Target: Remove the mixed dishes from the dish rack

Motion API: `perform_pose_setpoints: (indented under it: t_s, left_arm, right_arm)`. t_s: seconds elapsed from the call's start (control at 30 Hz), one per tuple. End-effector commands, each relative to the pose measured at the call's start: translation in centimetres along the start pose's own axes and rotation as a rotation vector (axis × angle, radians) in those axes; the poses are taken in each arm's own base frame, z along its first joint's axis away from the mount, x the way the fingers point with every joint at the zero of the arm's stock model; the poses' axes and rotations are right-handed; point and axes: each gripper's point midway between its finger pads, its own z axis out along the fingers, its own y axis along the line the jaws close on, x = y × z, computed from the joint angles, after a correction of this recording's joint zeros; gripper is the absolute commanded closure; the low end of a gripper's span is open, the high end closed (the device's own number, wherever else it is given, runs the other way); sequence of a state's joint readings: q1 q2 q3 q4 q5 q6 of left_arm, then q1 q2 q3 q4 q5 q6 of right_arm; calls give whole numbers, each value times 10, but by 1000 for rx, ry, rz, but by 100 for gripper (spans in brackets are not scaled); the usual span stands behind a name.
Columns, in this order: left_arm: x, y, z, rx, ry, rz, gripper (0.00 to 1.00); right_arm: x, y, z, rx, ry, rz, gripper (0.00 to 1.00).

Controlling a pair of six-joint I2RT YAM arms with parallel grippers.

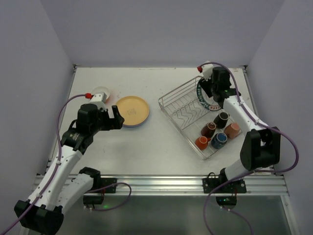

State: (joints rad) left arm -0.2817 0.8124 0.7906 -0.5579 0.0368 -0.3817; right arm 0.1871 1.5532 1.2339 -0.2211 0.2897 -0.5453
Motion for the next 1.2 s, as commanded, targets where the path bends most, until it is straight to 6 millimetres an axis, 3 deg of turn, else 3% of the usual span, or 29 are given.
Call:
perform_pose_setpoints:
  t_s: [0.0,0.13,0.4,0.57,0.83,1.0,1.17]
  left_arm:
    - [-7,-6,-3,29,-41,26,0]
    - [-8,-7,-4,36,-50,28,0]
    - [-3,-11,-1,53,-28,36,0]
    - [-3,-10,1,48,-25,34,0]
    - [0,-8,4,39,-5,34,0]
    - [3,-5,8,18,8,29,0]
    - [5,-4,10,15,19,28,0]
  right_arm:
    - [-14,-14,1,-38,-40,-12,31]
    - [-13,-21,-2,-88,-44,11,40]
    - [-4,-24,0,-198,0,29,47]
    - [2,-15,10,-234,26,21,65]
    - [8,-10,14,-254,44,-6,83]
    - [7,-15,13,-236,37,-25,96]
    - [-4,-33,2,-169,2,-46,100]
